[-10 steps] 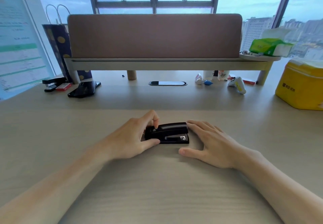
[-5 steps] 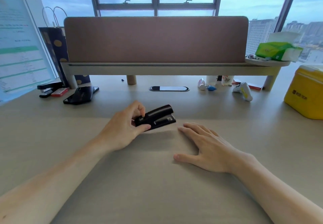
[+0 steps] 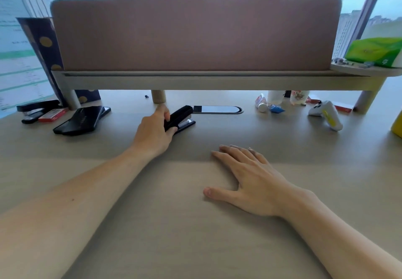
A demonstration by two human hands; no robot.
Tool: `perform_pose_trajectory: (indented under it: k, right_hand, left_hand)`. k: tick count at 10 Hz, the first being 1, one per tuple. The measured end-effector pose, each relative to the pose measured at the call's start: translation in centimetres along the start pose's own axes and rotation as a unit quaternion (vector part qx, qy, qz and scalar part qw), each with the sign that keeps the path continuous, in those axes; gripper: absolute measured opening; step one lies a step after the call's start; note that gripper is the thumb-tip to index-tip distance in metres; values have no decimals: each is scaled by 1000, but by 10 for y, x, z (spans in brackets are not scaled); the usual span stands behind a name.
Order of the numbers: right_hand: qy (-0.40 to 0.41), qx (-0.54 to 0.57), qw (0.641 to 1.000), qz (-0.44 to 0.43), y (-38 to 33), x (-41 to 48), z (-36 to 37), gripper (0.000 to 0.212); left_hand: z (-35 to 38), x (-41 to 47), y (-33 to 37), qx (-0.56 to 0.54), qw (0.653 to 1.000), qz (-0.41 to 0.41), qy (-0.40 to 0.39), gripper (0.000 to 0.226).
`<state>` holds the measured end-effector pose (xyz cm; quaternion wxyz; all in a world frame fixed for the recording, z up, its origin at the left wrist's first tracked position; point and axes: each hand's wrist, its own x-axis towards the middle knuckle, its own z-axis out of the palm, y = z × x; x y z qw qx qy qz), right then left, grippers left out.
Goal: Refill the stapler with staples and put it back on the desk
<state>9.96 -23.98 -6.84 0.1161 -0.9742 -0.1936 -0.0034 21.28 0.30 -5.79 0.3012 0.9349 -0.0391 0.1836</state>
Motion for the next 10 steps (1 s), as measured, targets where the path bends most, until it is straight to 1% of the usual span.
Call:
perform_pose_trajectory:
  k: [2,7,8,9,10]
  right_hand:
    - [0,0,1000,-2,0,-1,0,107]
    - [7,-3,1000,-8,1,-1,1,106]
    - [0,-7,1000,-5,0,-1,-1,106]
    - [-4,-1,1000,-3,-3,-3,-2,105]
    - [-7,-8,1000,-2,-8,-9,-8,100]
  left_hand:
    - [11,16,0,19,1000,-20,6,30]
    - [20,22,3,37,999,3,21,28]
    - [12,16,0,29,999,28,31,38]
    - [-10,0,5,23,995,92,36,49]
    - [-33,-27,13,9,989,146,-16,52]
